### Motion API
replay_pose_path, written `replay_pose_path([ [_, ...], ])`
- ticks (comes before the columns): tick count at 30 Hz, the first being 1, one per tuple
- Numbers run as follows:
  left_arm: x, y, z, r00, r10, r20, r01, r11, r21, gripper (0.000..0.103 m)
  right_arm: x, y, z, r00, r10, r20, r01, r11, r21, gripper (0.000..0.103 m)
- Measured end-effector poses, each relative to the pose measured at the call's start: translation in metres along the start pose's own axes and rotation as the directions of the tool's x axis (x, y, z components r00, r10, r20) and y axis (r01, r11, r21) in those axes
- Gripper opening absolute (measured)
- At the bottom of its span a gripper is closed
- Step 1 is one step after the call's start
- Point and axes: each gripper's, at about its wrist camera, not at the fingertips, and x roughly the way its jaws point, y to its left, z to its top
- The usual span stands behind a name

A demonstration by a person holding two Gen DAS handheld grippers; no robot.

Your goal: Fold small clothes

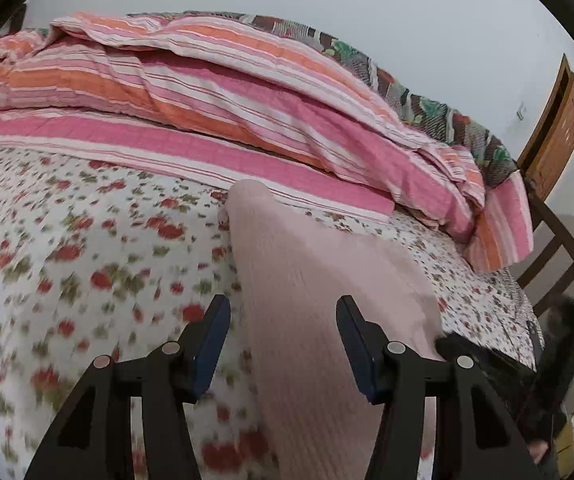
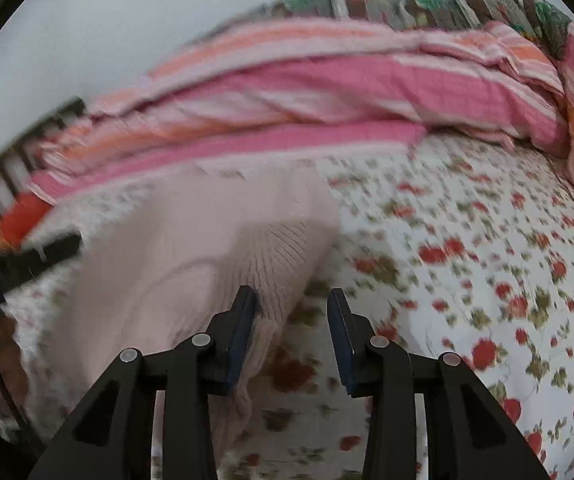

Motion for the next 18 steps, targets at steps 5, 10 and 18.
replay_pose_path([
  [5,0.038,0.011,0.025,1.0,0.008,-0.03,-0.009,1.0,-0.022,0.053,-0.013,-0.003,0.021,0.997,0.069,0.036,-0.068,0.997,-0.027,0.036],
  [10,0.079,0.027,0.045,0.995,0.023,-0.099,-0.029,0.998,-0.054,0.053,0.013,-0.003,0.04,0.996,0.085,0.003,-0.084,0.995,-0.047,0.038],
  [18,0.116,0.043,0.059,0.99,-0.013,-0.138,0.0,0.996,-0.094,0.052,0.043,-0.019,0.035,0.998,0.032,-0.054,-0.032,0.999,0.002,0.04],
])
